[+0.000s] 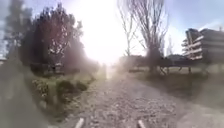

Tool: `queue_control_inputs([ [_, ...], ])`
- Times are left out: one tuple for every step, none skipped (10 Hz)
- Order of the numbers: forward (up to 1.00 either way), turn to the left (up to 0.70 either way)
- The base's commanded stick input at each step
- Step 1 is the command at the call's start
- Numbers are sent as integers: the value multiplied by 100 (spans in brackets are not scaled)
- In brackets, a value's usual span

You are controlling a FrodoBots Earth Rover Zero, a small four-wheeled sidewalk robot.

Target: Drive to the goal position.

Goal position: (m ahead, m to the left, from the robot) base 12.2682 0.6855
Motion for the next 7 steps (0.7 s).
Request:
queue_control_inputs([
  [70,0],
  [70,0],
  [70,0],
  [70,0],
  [70,0],
  [70,0],
  [70,-4],
])
